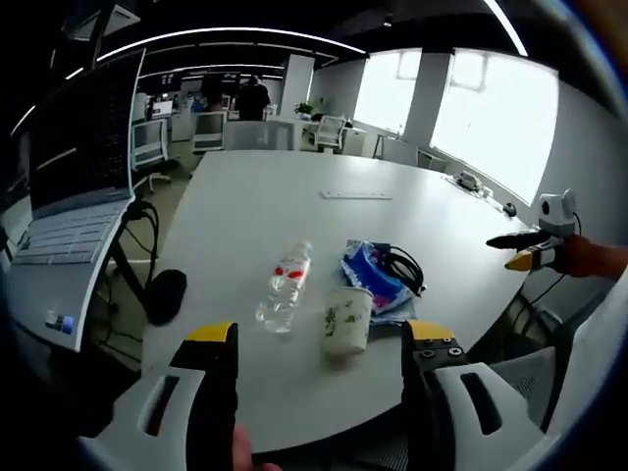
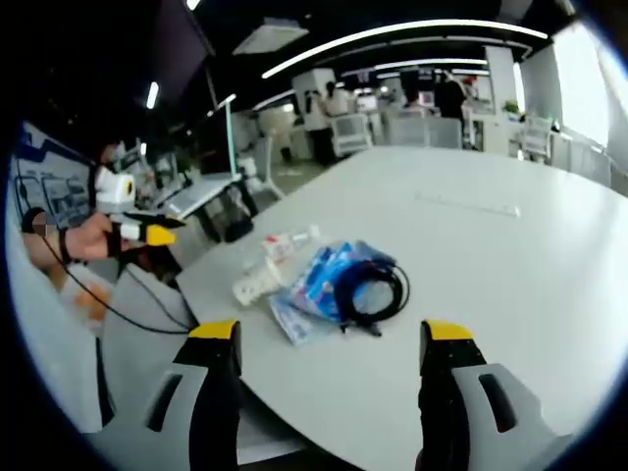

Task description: Arrange the tabletop items into an orderly group along one side of the table until the central work area is clear of visible clutter.

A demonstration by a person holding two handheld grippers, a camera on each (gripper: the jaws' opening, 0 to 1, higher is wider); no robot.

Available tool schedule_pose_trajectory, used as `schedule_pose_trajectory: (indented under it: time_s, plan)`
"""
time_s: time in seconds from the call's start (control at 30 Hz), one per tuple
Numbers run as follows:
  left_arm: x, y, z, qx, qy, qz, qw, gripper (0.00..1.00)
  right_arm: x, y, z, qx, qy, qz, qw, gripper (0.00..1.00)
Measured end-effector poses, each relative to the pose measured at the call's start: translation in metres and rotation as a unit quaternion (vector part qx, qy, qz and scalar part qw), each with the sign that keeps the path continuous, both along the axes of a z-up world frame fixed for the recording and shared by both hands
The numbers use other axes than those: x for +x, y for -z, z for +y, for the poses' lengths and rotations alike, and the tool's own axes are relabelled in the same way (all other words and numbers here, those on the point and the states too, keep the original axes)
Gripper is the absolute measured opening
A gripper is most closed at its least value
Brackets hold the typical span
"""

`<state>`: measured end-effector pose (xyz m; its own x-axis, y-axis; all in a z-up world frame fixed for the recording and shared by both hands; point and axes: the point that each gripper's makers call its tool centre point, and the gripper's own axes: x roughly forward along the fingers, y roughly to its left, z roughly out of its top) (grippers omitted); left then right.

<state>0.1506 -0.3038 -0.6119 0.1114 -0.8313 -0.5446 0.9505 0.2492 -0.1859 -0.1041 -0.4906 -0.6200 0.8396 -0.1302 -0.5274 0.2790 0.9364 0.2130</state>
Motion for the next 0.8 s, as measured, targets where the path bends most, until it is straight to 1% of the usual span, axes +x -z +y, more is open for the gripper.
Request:
schedule_pose_trajectory:
  time_s: [0.17, 0.4, 0.8]
  plan:
    - [-0.002, 0.002, -0.001, 0.004, 0.004, 0.001, 1.0000, 0.68, 0.000, -0.001, 0.002, 0.008, 0.006, -0.007, 0.9999, 0.73]
    - [-0.007, 0.003, -0.004, 0.006, 0.004, 0.007, 1.0000, 0.67, 0.001, 0.002, 0.008, 0.016, 0.001, -0.006, 0.9999, 0.73]
    - [-0.012, 0.005, -0.005, 0.006, -0.001, 0.014, 0.9999, 0.66, 0.000, 0.002, 0.007, 0.022, -0.002, -0.008, 0.9997, 0.72]
